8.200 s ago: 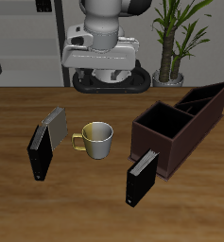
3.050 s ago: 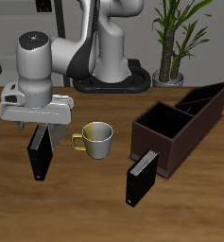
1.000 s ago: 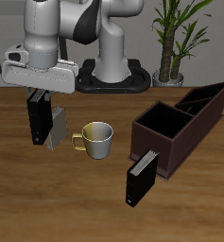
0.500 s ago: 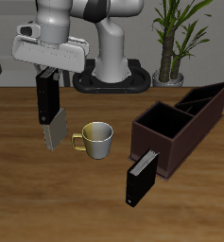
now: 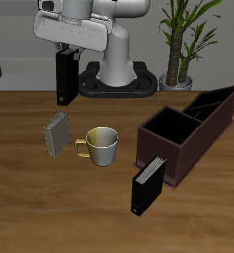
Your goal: Place the right black book into the left desk caddy's front compartment
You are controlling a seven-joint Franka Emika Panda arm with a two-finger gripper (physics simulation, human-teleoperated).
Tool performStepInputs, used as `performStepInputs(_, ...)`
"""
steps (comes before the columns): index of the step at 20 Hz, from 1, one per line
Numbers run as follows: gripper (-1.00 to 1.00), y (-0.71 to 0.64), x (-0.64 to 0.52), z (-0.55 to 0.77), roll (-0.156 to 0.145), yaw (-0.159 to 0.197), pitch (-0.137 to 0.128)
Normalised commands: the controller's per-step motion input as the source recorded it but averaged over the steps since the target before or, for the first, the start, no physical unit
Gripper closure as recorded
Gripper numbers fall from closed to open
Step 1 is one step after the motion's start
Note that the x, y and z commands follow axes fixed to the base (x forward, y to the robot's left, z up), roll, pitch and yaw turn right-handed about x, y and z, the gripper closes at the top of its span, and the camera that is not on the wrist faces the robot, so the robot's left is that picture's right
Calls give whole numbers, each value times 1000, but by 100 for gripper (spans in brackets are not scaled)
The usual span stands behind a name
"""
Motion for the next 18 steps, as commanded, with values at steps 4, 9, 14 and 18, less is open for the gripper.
performStepInputs(4, 100, 372, -245, 192, 1, -29, -3)
performStepInputs(9, 100, 404, -316, 222, -13, -45, -49)
performStepInputs(14, 100, 433, -236, -17, 11, -25, 0)
performStepInputs(18, 100, 338, -198, -136, -29, -11, 32)
